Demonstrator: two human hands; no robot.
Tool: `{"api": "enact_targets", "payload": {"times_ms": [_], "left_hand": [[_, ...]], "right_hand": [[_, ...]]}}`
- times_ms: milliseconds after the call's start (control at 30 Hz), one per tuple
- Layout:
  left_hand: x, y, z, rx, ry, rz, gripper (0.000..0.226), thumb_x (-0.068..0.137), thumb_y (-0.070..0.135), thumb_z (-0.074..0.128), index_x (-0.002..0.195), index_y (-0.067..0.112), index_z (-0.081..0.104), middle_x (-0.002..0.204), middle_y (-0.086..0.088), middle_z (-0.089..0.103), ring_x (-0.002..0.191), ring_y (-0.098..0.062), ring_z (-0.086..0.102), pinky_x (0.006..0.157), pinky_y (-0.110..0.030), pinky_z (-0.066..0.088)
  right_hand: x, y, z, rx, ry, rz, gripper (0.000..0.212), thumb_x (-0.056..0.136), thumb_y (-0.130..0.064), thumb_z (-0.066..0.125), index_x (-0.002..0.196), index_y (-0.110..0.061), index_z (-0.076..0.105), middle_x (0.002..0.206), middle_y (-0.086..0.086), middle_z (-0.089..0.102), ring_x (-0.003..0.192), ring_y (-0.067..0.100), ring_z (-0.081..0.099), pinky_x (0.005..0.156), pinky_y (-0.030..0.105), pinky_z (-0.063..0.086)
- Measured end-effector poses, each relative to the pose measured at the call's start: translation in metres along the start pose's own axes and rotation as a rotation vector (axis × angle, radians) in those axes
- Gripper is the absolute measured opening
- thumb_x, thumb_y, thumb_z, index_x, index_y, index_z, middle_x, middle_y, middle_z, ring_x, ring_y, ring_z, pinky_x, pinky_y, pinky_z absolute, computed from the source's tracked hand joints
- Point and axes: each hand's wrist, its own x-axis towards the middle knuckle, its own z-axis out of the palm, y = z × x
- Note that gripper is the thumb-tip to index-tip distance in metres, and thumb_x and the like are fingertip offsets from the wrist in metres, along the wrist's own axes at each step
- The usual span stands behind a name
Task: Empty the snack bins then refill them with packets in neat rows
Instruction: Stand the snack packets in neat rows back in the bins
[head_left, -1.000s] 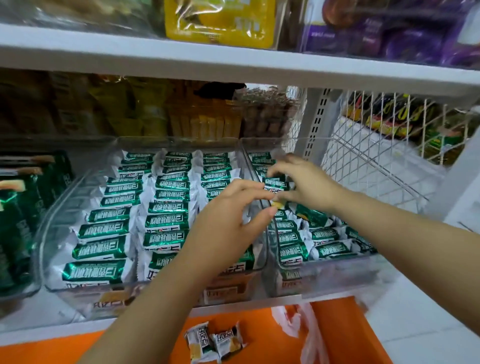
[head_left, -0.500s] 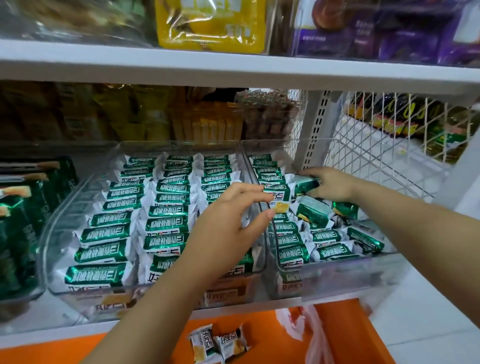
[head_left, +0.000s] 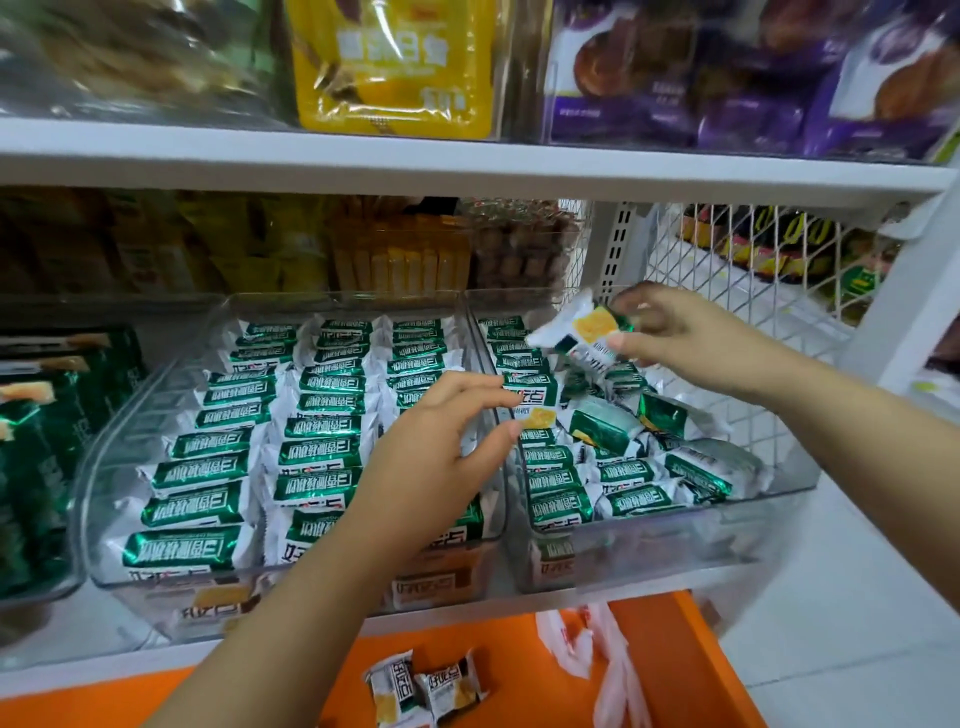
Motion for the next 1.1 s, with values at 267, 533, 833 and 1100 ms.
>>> {"api": "enact_targets", "payload": {"times_ms": [267,533,833,1100], "left_hand": [[0.000,0.002,0.000,-0.001,0.007,0.004,0.023,0.093,0.036,0.054,0.115,0.038,0.062,0.124,0.026,0.049,0.108,0.010,0.046,0.086,-0.009,0.037],[0.000,0.000,0.000,0.011,0.005,0.010,0.023,0.092,0.039,0.052,0.113,0.042,0.060,0.124,0.028,0.047,0.110,0.013,0.044,0.084,-0.001,0.031],[0.000,0.000,0.001,0.009,0.009,0.013,0.027,0.091,0.040,0.052,0.117,0.039,0.061,0.124,0.029,0.047,0.111,0.015,0.044,0.086,-0.002,0.031],[0.000,-0.003,0.001,0.014,0.019,0.030,0.024,0.091,0.040,0.053,0.114,0.042,0.061,0.123,0.030,0.046,0.112,0.012,0.045,0.087,-0.005,0.034]], "right_hand": [[0.004,-0.006,0.052,-0.210,-0.243,0.025,0.023,0.089,-0.034,0.064,0.109,-0.031,0.054,0.129,0.000,0.057,0.118,0.015,0.054,0.099,0.036,0.044],[-0.008,-0.017,0.031,0.064,0.065,0.022,0.037,0.087,-0.018,0.066,0.117,-0.028,0.046,0.112,0.004,0.052,0.068,0.014,0.055,0.058,0.022,0.048],[-0.004,-0.028,0.064,-0.578,-0.118,-0.246,0.057,0.074,-0.037,0.078,0.120,-0.025,0.044,0.122,-0.006,0.057,0.103,0.016,0.057,0.086,0.036,0.049],[-0.010,-0.006,0.069,-0.245,-0.007,-0.172,0.039,0.080,-0.011,0.072,0.108,-0.025,0.048,0.112,-0.006,0.057,0.102,0.011,0.054,0.093,0.031,0.046]]}}
